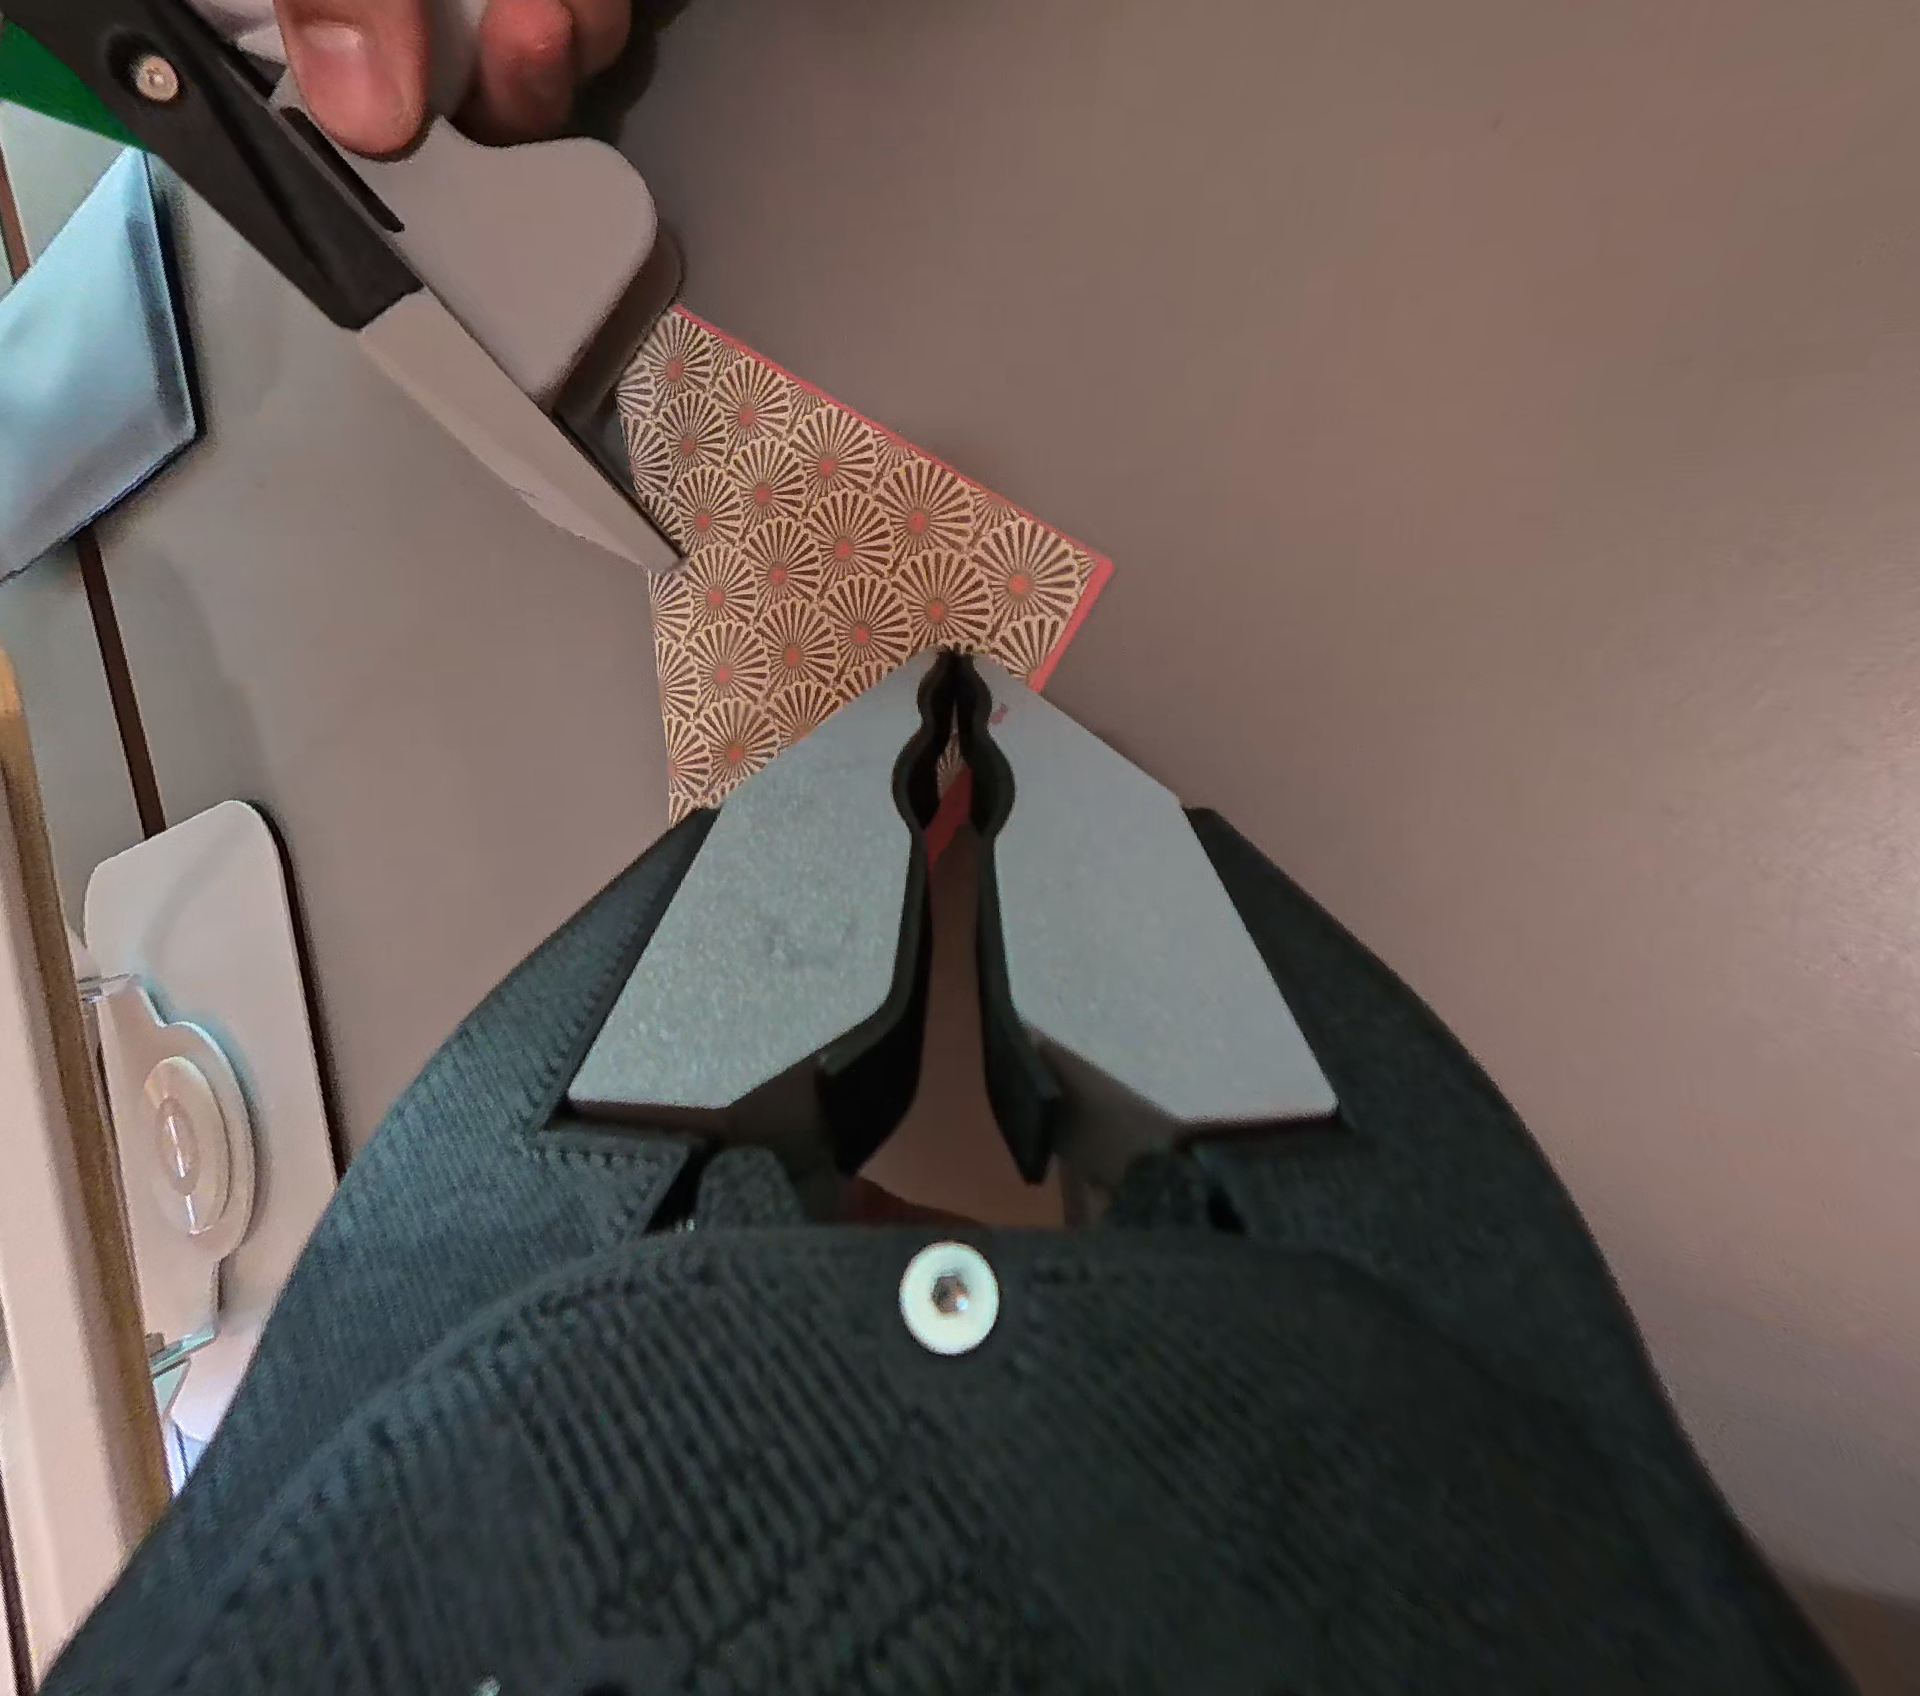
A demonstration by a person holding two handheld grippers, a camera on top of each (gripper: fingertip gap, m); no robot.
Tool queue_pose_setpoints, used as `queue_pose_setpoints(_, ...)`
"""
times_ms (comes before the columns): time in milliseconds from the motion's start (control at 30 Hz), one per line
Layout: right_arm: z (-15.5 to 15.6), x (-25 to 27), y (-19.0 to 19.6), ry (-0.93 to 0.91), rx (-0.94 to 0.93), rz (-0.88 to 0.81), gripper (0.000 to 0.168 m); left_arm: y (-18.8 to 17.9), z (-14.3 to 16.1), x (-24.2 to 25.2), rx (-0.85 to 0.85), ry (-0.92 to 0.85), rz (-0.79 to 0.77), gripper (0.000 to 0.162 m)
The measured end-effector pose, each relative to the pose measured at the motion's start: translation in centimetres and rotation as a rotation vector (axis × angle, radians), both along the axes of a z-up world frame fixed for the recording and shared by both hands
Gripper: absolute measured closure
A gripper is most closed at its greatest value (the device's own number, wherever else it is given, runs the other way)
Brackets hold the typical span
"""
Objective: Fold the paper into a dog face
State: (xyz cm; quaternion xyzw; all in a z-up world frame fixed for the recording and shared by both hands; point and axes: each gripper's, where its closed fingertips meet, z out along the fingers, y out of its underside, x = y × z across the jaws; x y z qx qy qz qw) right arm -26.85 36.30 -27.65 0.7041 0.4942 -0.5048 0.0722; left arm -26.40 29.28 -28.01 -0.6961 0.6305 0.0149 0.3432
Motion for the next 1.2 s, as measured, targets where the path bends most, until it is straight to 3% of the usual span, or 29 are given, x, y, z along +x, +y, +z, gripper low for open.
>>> queue_pose_setpoints(267, 0.0, 0.1, 0.1, 0.003, 0.017, 0.009, 0.168, -0.3, 0.3, -0.2, -0.019, 0.140, 0.008, 0.162)
queue_pose_setpoints(433, 0.0, 0.2, 0.1, 0.004, 0.026, 0.005, 0.168, 0.4, 3.0, 0.5, 0.032, 0.011, 0.028, 0.162)
queue_pose_setpoints(567, 0.0, 0.2, 0.1, 0.004, 0.034, 0.002, 0.168, 3.7, 5.2, 0.8, 0.171, -0.067, 0.145, 0.162)
queue_pose_setpoints(700, -0.1, 0.2, 0.1, 0.006, 0.039, 0.001, 0.168, 6.1, 2.4, -0.1, 0.115, 0.009, 0.324, 0.162)
queue_pose_setpoints(767, 0.0, 0.2, 0.1, 0.006, 0.037, 0.002, 0.168, 6.0, 0.2, -0.9, 0.070, 0.085, 0.342, 0.162)
queue_pose_setpoints(1033, 0.1, 2.4, -0.7, -0.010, -0.079, 0.115, 0.168, 5.9, 0.1, -1.1, 0.001, -0.157, 0.369, 0.162)
queue_pose_setpoints(1200, 0.1, 4.3, -0.2, -0.036, -0.123, 0.126, 0.168, 5.9, 0.1, -1.2, -0.013, -0.182, 0.377, 0.162)
